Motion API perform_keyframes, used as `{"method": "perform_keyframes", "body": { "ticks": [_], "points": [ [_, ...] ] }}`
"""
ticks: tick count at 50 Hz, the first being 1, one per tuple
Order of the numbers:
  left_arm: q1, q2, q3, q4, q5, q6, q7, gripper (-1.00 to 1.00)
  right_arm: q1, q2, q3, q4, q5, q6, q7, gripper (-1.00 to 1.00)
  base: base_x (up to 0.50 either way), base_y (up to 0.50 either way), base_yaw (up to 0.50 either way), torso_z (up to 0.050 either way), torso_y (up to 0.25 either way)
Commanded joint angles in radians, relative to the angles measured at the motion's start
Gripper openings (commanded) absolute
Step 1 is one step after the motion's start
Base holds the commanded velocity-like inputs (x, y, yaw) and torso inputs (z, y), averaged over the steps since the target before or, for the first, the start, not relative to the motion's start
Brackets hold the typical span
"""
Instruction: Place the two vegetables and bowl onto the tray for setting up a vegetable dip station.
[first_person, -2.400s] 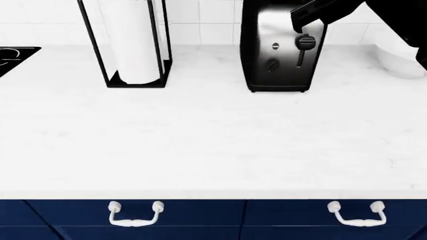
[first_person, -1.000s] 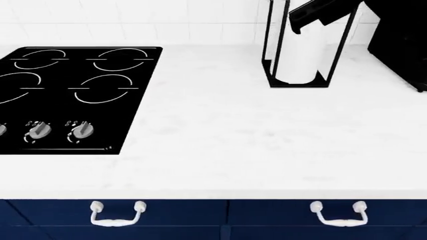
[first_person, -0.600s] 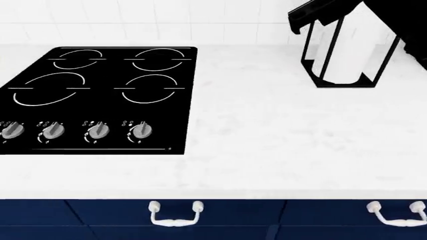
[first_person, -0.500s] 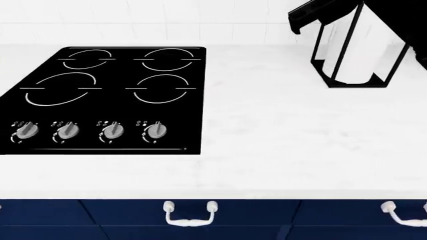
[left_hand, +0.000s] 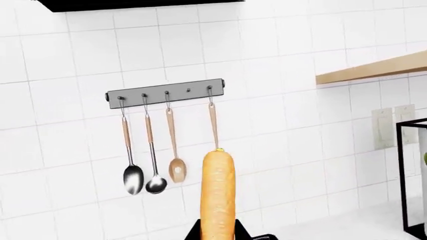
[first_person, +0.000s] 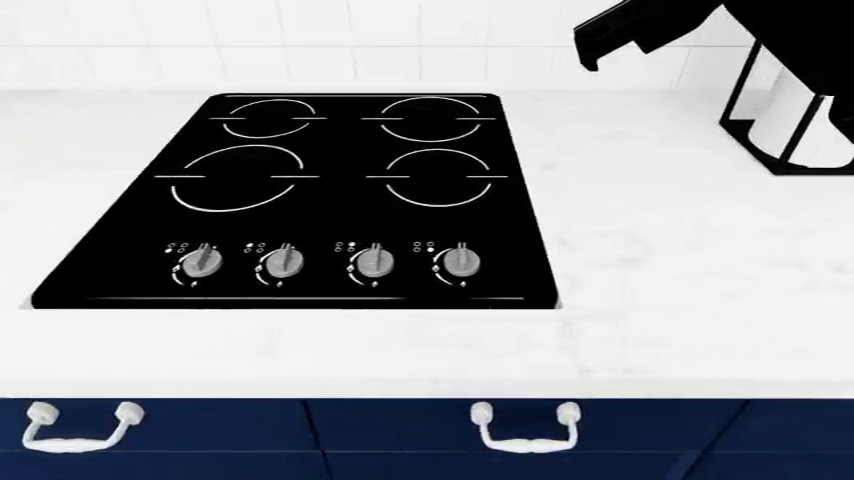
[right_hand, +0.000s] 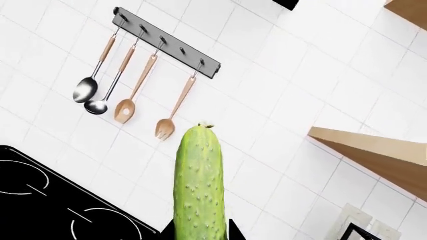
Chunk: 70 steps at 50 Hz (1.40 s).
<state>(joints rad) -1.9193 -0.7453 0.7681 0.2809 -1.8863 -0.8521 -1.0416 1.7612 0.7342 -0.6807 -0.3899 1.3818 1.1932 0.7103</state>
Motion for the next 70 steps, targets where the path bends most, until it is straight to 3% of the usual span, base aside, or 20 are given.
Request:
{"method": "perform_keyframes", "body": {
  "ticks": [1, 70],
  "points": [
    [-0.001, -0.001, -0.002, 0.000, 0.003, 0.003, -0.001, -1.00, 0.004, 0.000, -0.002, -0.001, -0.009, 0.002, -0.002, -1.00, 0.00, 0.50, 0.00, 0.000, 0.000],
    [-0.002, 0.000, -0.007, 0.000, 0.004, 0.000, 0.002, -1.00, 0.017, -0.004, -0.030, -0.002, -0.018, -0.002, -0.011, -1.00, 0.00, 0.50, 0.00, 0.000, 0.000]
  ]
}}
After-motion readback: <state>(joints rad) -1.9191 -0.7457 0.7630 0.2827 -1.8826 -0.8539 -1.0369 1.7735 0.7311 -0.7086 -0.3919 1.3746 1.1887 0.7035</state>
